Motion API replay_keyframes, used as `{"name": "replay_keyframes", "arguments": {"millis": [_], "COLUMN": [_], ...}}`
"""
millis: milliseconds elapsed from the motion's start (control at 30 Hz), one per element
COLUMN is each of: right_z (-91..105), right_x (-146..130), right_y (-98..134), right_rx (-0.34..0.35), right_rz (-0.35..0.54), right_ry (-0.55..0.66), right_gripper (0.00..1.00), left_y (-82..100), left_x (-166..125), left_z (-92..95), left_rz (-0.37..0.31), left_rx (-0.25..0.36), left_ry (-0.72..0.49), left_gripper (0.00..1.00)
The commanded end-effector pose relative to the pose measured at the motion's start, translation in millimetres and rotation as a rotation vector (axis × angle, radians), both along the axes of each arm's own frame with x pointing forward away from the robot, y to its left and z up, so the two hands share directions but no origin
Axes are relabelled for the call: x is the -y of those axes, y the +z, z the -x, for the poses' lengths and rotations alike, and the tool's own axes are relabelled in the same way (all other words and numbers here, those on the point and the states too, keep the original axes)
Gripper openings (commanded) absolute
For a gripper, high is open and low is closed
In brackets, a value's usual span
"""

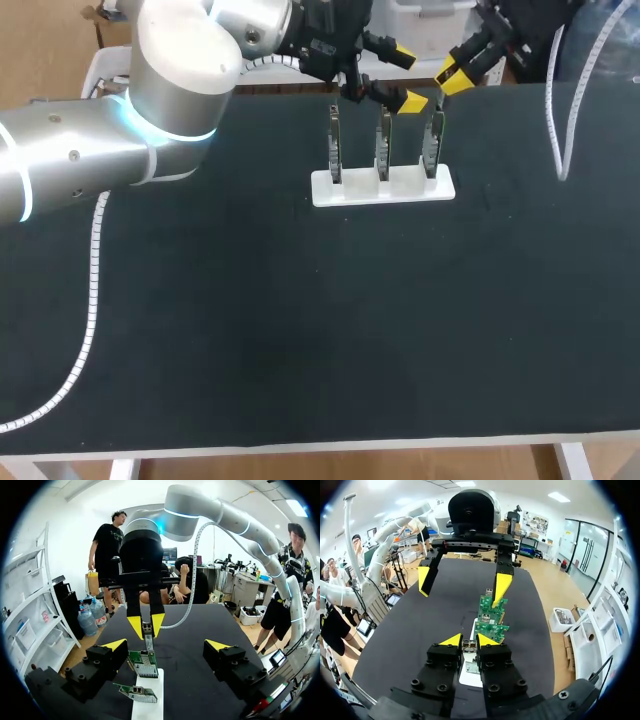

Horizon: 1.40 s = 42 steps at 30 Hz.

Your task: Pick up the optical module with the left hand, and insert it into the network port with the right hand.

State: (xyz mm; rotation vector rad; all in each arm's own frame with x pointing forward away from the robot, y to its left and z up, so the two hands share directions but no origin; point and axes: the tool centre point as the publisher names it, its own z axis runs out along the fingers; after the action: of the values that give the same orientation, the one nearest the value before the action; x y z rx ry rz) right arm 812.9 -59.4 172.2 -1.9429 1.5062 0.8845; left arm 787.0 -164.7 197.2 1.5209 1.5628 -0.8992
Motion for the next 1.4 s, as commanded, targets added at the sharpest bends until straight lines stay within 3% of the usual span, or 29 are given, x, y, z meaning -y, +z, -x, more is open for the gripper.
{"name": "replay_keyframes", "arguments": {"millis": [33, 1400], "right_z": [-8.0, -22.8], "right_x": [1, 1], "right_y": [1, -9], "right_rx": [-0.127, -0.148], "right_rz": [0.031, 0.031], "right_ry": [0.149, 0.145], "right_gripper": [0.0, 0.0], "left_y": [0.8, 0.8], "left_x": [0, 0], "left_z": [0.8, 0.8], "left_rz": [-0.004, -0.004], "left_rx": [0.0, 0.0], "left_ry": [0.003, 0.003], "left_gripper": [1.0, 1.0]}}
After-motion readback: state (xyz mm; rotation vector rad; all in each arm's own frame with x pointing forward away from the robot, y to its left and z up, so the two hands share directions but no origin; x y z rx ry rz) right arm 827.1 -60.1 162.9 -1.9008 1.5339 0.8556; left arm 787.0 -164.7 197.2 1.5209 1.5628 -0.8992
